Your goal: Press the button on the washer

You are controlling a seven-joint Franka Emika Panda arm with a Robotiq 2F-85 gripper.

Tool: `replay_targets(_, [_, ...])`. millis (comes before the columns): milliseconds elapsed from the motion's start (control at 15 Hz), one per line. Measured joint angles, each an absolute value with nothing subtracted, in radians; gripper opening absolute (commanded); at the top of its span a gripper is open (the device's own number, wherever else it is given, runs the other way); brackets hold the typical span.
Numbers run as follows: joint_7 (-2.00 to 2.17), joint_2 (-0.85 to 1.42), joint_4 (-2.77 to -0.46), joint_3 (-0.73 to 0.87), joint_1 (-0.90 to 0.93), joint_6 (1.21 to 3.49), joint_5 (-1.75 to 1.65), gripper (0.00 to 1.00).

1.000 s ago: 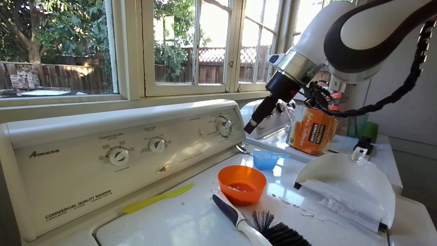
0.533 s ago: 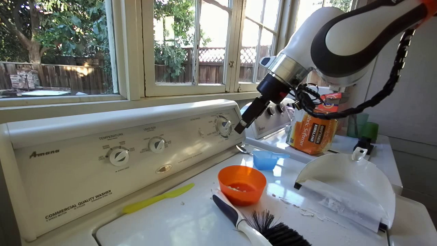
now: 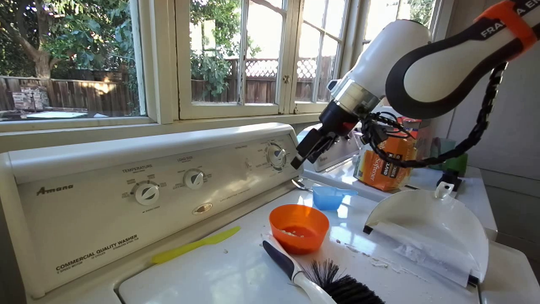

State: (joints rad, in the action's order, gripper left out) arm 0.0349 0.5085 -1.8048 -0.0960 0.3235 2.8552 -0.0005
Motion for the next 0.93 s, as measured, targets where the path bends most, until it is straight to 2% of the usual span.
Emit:
replay_targets(400, [0.202,0.556,-1.734,-0.013,0.426,2.874,-0.066,1.00])
replay_targets(933, [0.255,0.676,-1.589,0.038,0.472,2.874,-0.072,1.00])
